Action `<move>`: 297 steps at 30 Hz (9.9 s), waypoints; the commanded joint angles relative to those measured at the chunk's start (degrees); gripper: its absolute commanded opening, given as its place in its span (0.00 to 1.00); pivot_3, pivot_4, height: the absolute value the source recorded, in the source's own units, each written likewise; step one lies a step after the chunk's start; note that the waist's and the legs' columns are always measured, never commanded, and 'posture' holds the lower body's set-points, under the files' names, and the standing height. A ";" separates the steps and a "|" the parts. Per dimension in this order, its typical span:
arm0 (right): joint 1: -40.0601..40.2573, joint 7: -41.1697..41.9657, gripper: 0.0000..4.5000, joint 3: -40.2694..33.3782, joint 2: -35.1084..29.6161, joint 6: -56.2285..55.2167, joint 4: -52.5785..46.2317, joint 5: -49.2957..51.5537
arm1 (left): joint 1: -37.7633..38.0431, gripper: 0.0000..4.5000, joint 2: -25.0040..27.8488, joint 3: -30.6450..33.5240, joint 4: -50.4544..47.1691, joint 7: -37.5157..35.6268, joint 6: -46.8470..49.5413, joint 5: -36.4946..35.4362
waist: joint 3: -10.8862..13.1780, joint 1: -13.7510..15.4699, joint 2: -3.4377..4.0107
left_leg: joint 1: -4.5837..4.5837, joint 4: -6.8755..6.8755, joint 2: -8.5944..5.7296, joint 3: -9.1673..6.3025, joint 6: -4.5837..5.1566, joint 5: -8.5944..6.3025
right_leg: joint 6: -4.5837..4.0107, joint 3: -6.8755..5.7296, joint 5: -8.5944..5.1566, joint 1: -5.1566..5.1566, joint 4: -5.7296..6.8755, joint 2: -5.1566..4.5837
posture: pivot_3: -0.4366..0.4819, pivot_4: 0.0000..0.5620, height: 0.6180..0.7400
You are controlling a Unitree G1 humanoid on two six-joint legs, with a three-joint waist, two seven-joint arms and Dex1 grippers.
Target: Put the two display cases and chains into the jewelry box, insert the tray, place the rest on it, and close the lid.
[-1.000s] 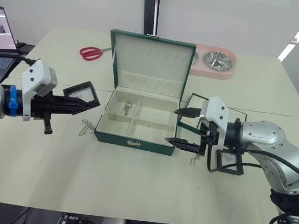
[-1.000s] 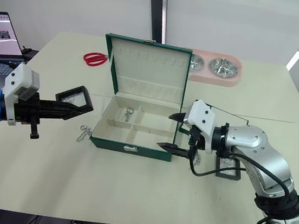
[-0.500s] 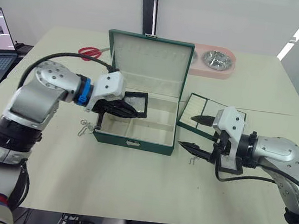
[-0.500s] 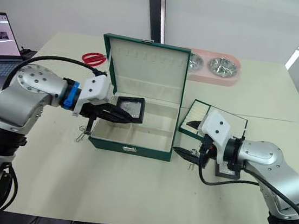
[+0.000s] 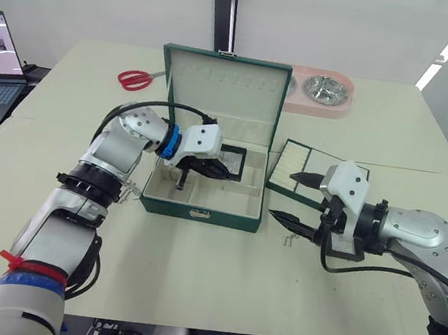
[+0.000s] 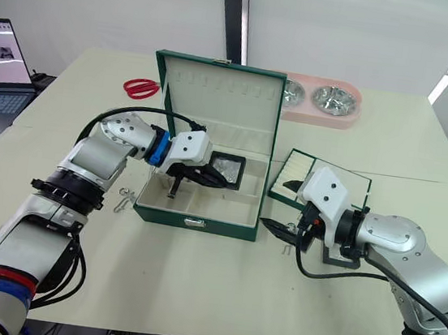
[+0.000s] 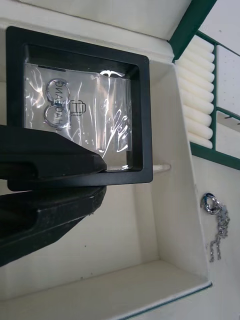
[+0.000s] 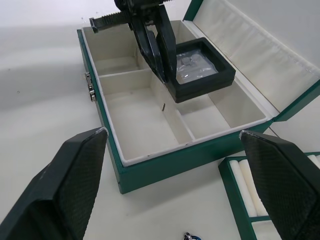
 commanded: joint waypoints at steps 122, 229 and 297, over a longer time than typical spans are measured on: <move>41.97 17.98 1.00 -38.78 -10.19 -23.46 18.60 -7.46 | 55.51 0.99 10.60 53.34 -15.03 30.22 14.48 -17.82 | -0.22 0.92 -0.03 | 0.22 -0.12 0.04 0.00 0.30 -0.18 | 0.00 -0.01 0.00 0.29 -0.20 -0.06 | 0.48 0.27 1.00; -24.18 8.43 1.00 12.03 2.71 8.08 6.61 9.36 | 5.38 0.99 15.42 10.80 26.65 -7.99 -22.09 6.06 | -0.20 -0.11 -0.03 | -0.05 0.04 0.03 0.02 0.30 -0.17 | 0.00 -0.06 0.00 -0.13 0.08 -0.05 | 0.48 0.27 1.00; -18.72 5.64 1.00 7.64 3.82 6.04 5.51 8.55 | 4.68 0.01 24.00 14.47 -21.78 -6.56 28.78 -16.06 | -0.19 -0.39 -0.04 | -0.05 0.02 0.02 -0.03 0.04 -0.02 | 0.00 0.01 0.00 -0.09 0.07 0.00 | 0.48 0.27 1.00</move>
